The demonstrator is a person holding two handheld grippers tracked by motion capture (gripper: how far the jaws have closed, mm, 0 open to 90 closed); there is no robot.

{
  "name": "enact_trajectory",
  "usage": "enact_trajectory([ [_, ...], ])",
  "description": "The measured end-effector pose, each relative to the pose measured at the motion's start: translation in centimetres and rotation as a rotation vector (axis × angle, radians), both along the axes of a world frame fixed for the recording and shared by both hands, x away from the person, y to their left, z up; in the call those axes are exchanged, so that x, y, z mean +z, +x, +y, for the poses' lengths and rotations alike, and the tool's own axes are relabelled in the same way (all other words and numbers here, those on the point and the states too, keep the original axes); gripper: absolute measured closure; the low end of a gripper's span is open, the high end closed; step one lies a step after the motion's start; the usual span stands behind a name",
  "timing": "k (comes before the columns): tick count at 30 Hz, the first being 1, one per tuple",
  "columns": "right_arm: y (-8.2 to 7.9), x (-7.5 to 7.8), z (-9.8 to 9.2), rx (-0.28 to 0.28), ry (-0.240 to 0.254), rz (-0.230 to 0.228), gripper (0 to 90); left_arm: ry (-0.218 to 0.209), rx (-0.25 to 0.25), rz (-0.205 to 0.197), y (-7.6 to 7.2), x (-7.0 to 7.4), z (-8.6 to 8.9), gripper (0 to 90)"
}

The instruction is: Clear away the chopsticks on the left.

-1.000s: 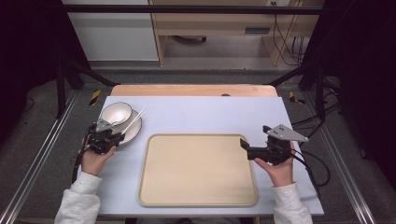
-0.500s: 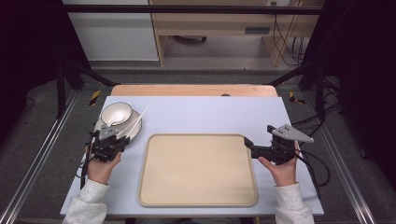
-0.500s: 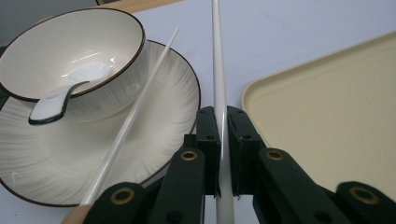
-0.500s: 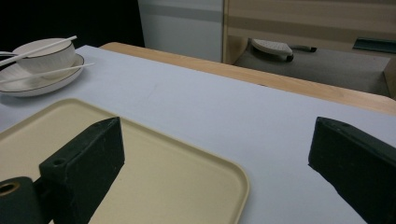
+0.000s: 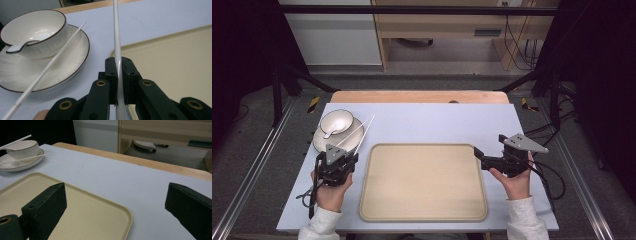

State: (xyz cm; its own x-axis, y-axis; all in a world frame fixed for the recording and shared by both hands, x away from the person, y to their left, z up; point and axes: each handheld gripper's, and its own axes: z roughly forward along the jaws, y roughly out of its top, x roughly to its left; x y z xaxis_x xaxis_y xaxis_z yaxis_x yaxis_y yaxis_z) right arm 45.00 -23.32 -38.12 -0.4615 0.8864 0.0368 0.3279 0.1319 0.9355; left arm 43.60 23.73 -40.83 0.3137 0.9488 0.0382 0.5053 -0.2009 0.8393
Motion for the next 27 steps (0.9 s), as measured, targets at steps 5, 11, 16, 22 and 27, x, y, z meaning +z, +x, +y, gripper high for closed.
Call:
enact_trajectory([
  [5,-0.1,0.1,-0.2,0.005,0.003,-0.006,4.2,-0.054,0.025,0.006,-1.0,-0.4,-0.6,84.1],
  [11,-0.2,0.3,-0.4,0.005,0.008,-0.006,4.3,-0.090,0.044,0.007,-1.9,-0.5,-1.2,84.1],
  [16,-0.2,0.3,-0.4,0.006,0.012,-0.006,4.4,-0.117,0.070,-0.015,-3.4,-1.2,-2.0,84.1],
  [22,0.0,0.0,-0.1,0.017,0.005,0.002,4.6,-0.152,0.115,-0.022,-4.5,-2.4,-2.8,84.1],
  [27,0.0,0.0,0.0,0.019,0.006,0.005,4.7,-0.156,0.130,-0.020,-5.0,-3.2,-3.2,84.1],
])
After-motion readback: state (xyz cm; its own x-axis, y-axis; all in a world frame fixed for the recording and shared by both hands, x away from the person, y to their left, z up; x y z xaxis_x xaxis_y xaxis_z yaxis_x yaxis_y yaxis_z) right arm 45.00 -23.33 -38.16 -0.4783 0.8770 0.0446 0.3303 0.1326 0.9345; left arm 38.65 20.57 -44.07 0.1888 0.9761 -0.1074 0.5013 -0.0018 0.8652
